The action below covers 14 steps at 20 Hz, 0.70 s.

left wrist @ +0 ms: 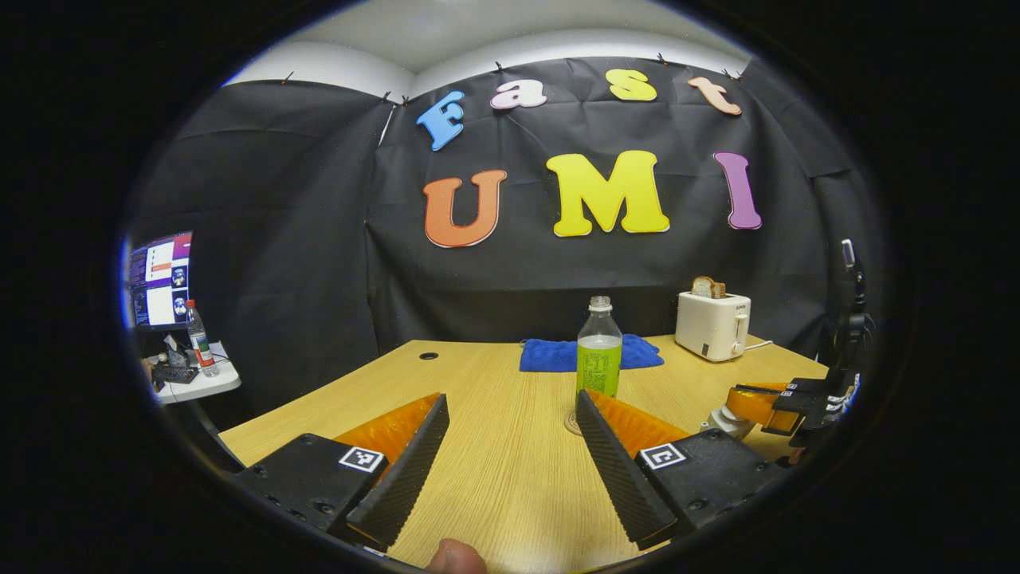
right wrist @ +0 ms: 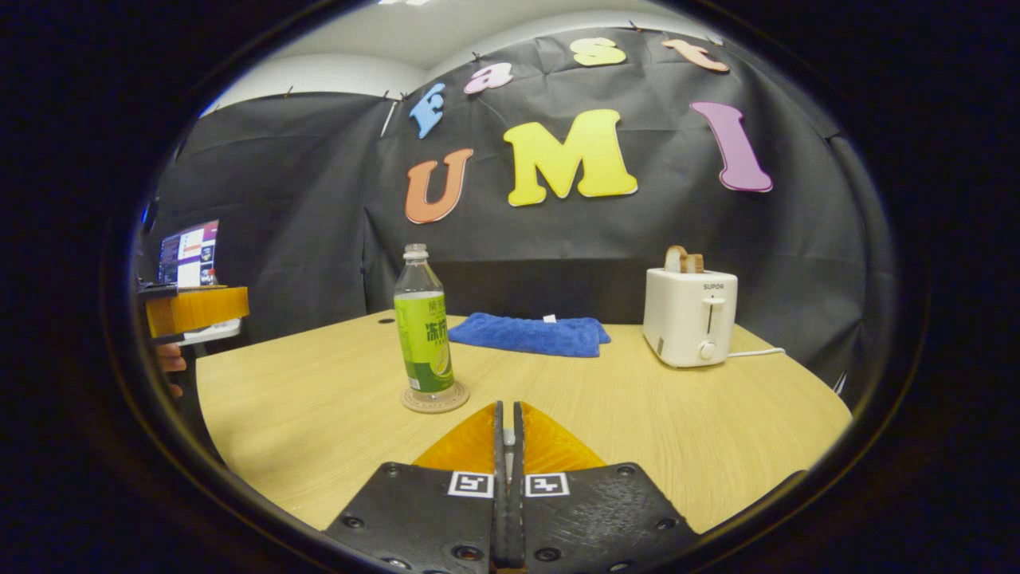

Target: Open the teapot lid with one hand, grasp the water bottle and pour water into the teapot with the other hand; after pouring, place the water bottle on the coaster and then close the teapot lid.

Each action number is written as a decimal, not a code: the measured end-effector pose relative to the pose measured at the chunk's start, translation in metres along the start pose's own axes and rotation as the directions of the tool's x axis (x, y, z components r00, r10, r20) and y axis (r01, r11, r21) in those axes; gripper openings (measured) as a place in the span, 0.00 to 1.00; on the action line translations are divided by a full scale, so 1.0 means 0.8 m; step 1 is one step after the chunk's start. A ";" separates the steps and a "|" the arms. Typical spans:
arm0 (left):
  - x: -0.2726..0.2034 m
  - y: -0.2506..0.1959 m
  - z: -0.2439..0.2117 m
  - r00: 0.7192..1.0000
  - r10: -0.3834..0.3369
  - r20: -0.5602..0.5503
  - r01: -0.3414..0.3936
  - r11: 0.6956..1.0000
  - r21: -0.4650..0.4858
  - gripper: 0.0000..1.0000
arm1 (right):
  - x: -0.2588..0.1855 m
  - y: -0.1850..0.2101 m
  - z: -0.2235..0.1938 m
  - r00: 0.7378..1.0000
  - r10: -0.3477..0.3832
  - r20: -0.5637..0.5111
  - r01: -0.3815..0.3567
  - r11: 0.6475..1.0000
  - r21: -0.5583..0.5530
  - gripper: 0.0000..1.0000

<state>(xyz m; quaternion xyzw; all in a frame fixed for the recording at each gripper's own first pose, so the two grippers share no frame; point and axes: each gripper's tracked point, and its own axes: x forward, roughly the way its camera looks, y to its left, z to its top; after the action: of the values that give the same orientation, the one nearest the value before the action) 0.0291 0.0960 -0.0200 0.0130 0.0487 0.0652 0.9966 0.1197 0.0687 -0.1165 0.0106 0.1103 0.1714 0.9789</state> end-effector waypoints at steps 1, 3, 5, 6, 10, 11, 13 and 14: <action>0.000 0.000 0.000 1.000 0.000 0.002 0.000 1.000 0.002 1.00 | -0.001 0.001 -0.001 1.000 -0.001 0.001 0.001 1.000 -0.002 0.00; 0.000 0.001 0.001 1.000 0.004 0.003 -0.004 1.000 0.002 1.00 | 0.000 0.001 0.000 1.000 -0.004 0.003 0.004 1.000 -0.006 0.00; -0.001 0.002 0.002 1.000 0.003 0.006 -0.003 1.000 0.001 1.00 | 0.001 0.001 -0.003 1.000 -0.006 0.004 0.006 1.000 -0.012 0.00; -0.002 0.002 0.002 1.000 0.002 0.005 -0.002 1.000 0.001 1.00 | 0.001 0.001 -0.003 1.000 -0.007 0.005 0.007 1.000 -0.017 0.00; 0.003 0.002 0.003 1.000 0.001 -0.001 -0.001 1.000 0.002 1.00 | 0.000 0.001 -0.005 1.000 -0.015 0.008 0.015 1.000 -0.028 0.00; 0.002 0.001 0.003 1.000 -0.001 -0.001 0.001 1.000 0.004 1.00 | 0.003 0.001 -0.006 1.000 -0.016 0.006 0.017 0.999 -0.029 0.00; 0.003 0.001 0.003 1.000 0.000 0.001 0.000 1.000 0.006 1.00 | 0.000 0.001 -0.005 1.000 -0.023 0.010 0.023 0.999 -0.034 0.00; 0.003 0.001 0.003 1.000 -0.001 0.001 0.001 1.000 0.005 1.00 | 0.001 0.001 -0.004 1.000 -0.025 0.009 0.025 0.999 -0.036 0.00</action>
<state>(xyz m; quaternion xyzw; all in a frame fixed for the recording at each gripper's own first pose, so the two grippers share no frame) 0.0315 0.0971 -0.0175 0.0156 0.0482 0.0648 0.9966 0.1195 0.0695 -0.1201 -0.0077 0.1031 0.1609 0.9815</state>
